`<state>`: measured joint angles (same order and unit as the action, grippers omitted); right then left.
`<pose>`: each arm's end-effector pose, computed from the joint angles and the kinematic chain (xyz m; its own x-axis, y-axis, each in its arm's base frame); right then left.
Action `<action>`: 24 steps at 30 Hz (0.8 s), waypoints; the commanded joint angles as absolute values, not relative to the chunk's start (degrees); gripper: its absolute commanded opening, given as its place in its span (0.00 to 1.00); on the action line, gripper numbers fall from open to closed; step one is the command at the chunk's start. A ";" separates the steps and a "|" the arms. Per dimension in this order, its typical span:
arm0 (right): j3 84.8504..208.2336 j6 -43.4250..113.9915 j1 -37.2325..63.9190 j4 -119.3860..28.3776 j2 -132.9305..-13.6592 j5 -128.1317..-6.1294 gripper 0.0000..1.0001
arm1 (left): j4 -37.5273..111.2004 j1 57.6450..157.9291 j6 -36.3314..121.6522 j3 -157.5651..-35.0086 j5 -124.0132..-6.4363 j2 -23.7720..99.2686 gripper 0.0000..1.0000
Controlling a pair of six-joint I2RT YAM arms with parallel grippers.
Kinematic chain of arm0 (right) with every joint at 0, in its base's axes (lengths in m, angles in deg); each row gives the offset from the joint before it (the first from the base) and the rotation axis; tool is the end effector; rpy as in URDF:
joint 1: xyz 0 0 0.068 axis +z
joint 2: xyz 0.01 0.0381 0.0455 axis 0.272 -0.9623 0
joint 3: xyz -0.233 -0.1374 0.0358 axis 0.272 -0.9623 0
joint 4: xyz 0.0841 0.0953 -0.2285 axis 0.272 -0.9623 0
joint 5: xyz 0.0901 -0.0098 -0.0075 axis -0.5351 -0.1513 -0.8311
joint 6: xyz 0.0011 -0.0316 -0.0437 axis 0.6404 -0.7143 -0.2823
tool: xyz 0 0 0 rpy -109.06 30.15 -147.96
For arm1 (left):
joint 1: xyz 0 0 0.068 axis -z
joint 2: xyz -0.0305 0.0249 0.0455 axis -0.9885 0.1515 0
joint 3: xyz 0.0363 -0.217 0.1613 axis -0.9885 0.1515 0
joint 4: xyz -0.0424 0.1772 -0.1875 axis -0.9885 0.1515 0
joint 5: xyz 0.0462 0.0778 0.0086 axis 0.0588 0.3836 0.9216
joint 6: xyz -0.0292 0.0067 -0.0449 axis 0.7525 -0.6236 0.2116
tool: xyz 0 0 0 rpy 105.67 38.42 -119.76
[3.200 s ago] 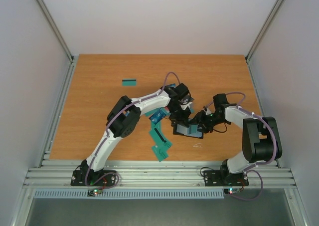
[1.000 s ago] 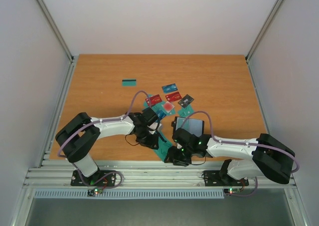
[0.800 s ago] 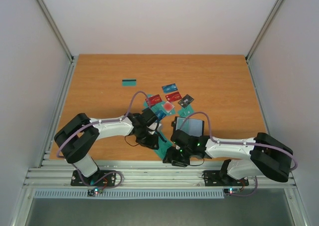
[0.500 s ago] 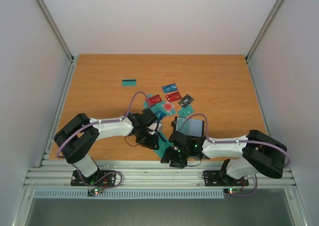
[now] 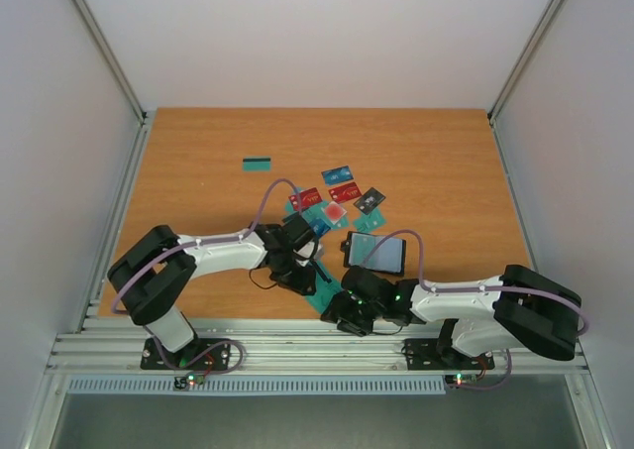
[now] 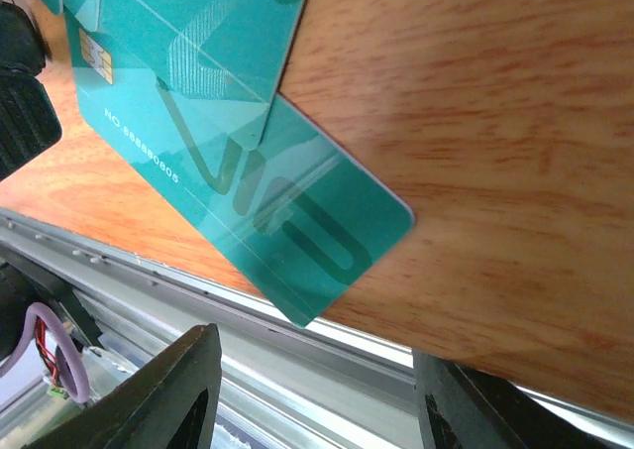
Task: Put the credit cards into the card holder
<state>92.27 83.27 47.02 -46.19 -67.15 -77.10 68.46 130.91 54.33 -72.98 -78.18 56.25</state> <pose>0.0852 0.1893 0.1186 -0.9732 -0.1898 -0.1297 -0.2292 0.7561 0.6131 0.1729 -0.2232 0.1425 -0.8787 0.4652 -0.1067 0.4633 0.7774 -0.4256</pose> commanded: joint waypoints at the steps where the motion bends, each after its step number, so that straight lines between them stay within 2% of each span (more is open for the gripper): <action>1: 90.53 85.41 47.15 -44.29 -65.67 -70.68 0.54 | 67.04 131.03 52.18 -74.37 -79.64 59.08 0.34; 9: 88.11 87.40 47.15 -37.72 -65.69 -68.79 0.52 | 65.30 132.94 51.41 -74.48 -85.44 62.04 0.33; 19: 84.92 90.90 47.15 -27.93 -69.78 -68.12 0.48 | 66.02 134.77 51.59 -74.67 -86.92 63.01 0.33; 22: 84.34 91.25 47.15 -29.26 -67.22 -67.78 0.48 | 67.46 134.78 51.55 -75.55 -85.77 62.14 0.33; 24: 85.51 90.35 47.15 -36.08 -63.37 -67.59 0.48 | 68.03 134.79 52.34 -75.81 -84.17 60.06 0.33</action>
<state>85.52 91.27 47.87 -31.19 -67.26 -76.09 65.27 134.30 52.56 -75.12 -87.40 60.75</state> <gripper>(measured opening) 0.476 0.325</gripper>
